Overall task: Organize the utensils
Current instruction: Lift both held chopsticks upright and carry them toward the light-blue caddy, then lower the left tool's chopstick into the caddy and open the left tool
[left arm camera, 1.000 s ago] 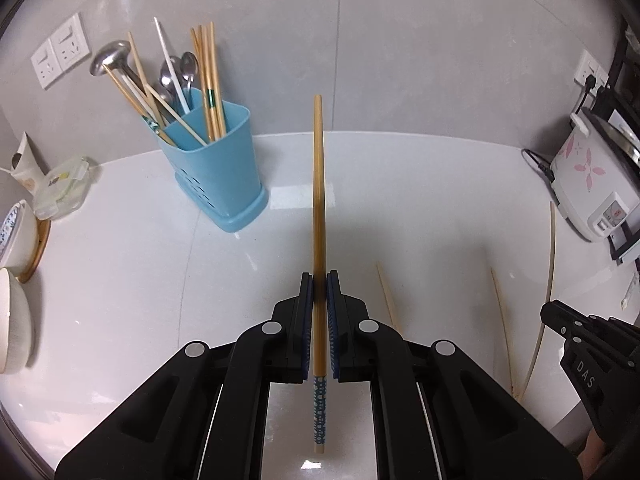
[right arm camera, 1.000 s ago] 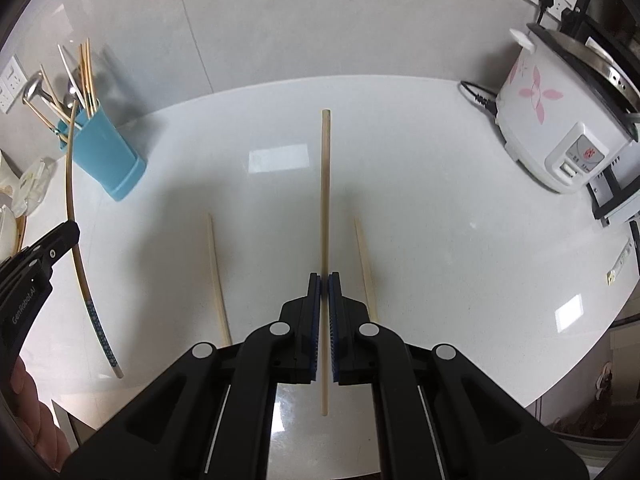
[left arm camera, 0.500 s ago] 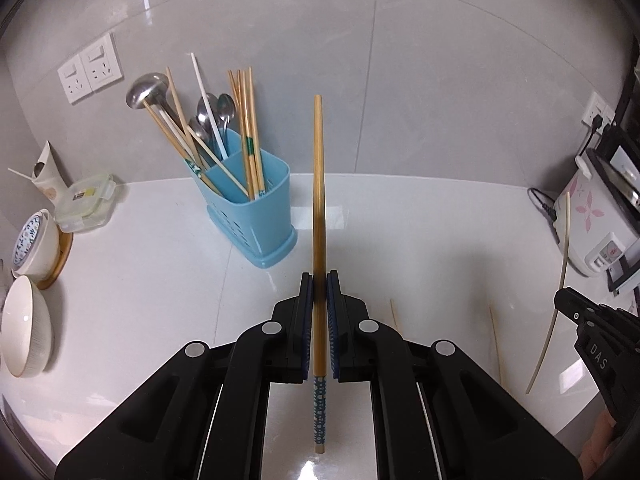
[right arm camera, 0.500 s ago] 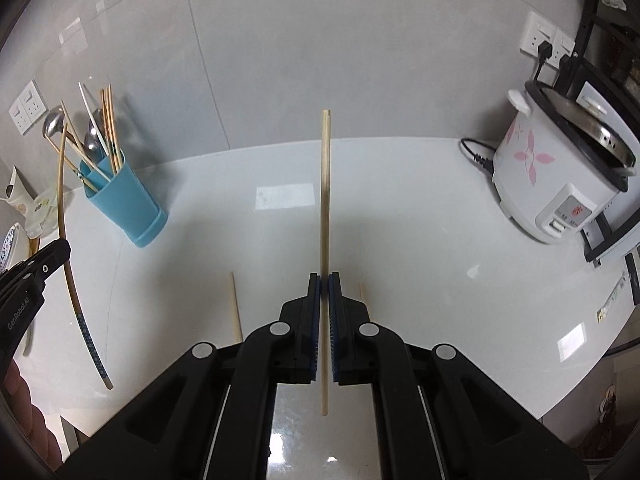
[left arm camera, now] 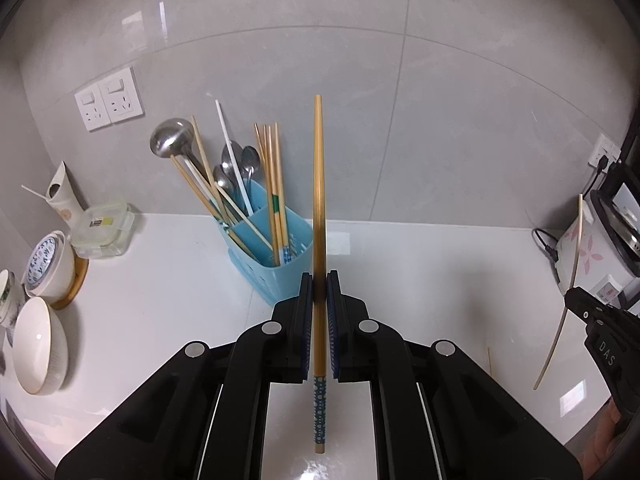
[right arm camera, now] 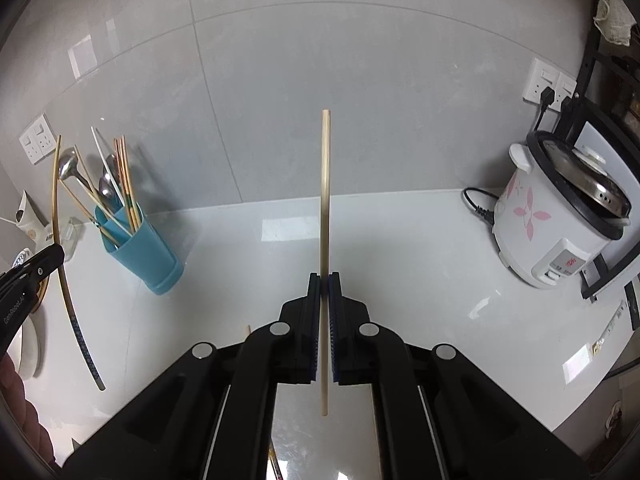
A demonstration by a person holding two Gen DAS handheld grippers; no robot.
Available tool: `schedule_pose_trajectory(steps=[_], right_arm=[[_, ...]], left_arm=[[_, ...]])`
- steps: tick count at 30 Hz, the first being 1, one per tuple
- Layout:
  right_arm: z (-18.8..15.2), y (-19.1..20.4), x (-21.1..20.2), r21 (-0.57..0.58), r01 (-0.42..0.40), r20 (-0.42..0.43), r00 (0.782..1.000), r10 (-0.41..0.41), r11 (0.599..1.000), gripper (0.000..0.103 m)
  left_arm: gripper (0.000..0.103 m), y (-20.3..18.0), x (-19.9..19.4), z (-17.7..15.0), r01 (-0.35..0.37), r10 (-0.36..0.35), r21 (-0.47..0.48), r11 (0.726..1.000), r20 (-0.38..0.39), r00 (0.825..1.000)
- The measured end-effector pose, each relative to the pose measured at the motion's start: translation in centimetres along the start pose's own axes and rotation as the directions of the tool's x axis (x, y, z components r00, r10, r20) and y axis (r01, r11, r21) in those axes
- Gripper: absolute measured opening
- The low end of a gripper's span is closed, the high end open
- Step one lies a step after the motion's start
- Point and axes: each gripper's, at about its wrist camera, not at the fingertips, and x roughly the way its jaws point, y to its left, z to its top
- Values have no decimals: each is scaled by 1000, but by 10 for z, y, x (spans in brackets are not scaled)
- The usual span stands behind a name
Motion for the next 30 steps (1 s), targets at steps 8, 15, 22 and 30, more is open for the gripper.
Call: schedule_pose_trajectory(steps=[8,15,22,30], right_arm=[[23,12,-3,-10,-11,35,999,11,1000,3],[44,24,-3,-23,-25,59,998,26,999,3],[63,42,6,-41,-41,67,997,44,998,3],[81,65,22,-62,-75,75,994,80,995,3]], left_arm=[[6,8,-3,21,-13,13,-1,1000,27,1000],[6,22,1,45,-12,14,-23,1000,66,998],[6,37,8,67,11,-6,-43,999,109,994],[6,54,28,86,18,-8,-66,998,147,989]])
